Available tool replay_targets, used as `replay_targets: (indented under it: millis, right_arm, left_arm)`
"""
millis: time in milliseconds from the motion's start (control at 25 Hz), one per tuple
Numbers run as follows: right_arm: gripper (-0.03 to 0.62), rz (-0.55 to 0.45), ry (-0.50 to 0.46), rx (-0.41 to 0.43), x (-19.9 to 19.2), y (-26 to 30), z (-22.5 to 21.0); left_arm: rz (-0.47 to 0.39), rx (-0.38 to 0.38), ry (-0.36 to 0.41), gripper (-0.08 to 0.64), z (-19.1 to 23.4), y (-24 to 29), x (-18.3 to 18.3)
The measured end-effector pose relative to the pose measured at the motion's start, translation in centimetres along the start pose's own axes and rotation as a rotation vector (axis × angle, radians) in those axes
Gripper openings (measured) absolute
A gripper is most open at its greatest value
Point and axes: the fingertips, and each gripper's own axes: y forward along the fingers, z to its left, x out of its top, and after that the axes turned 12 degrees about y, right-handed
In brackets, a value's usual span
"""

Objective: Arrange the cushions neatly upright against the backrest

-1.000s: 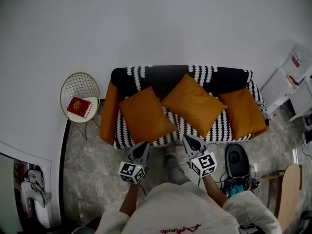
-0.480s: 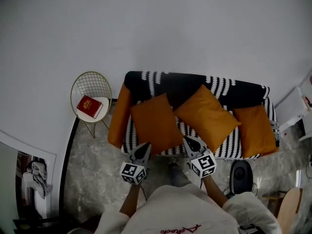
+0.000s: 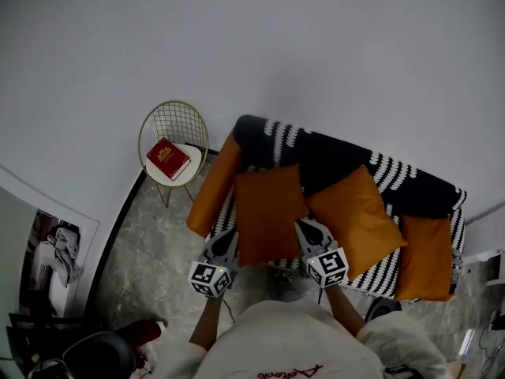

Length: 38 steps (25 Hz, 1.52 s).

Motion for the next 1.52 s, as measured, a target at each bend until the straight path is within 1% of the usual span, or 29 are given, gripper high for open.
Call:
replay_targets:
  millis: [200, 520, 680, 800, 920, 1080, 1360, 1520]
  right_arm:
    - [0.026, 0.025, 0.008, 0.026, 0.6, 3.0, -3.8]
    - [0.026, 0.061, 0.041, 0.027, 0.6, 6.6, -9.2]
    - [0.026, 0.084, 0.060, 0.015, -0.1, 7.7, -10.8]
    - [0.026, 0.111, 0.076, 0.007, -1.1, 8.2, -11.6]
    - [0.026, 0.152, 0.099, -0.015, -2.6, 8.2, -12.5]
    - [0.026, 0.206, 0.131, -0.052, -5.2, 8.2, -14.0]
    - [0.026, 0.338, 0.177, -0.097, -11.2, 9.3, -15.7]
    - [0.026, 0.415, 0.223, -0.121, -15.3, 9.9, -16.5]
  left_arm:
    - [0.021, 0.045, -0.007, 0.040, 1.8, 3.4, 0.3]
    - [0.059, 0.072, -0.025, 0.040, 3.8, 8.5, -0.3]
    - [0.091, 0.081, -0.036, 0.040, 4.8, 9.3, -1.3]
    - [0.118, 0.111, -0.062, 0.040, 6.0, 9.3, -2.6]
    - [0.162, 0.117, -0.094, 0.040, 6.8, 9.3, -4.1]
    - [0.213, 0.100, -0.129, 0.040, 7.6, 10.3, -6.6]
    - [0.316, 0.055, -0.185, 0.040, 10.2, 12.2, -12.5]
    - [0.373, 0.035, -0.245, 0.040, 11.5, 12.8, -16.6]
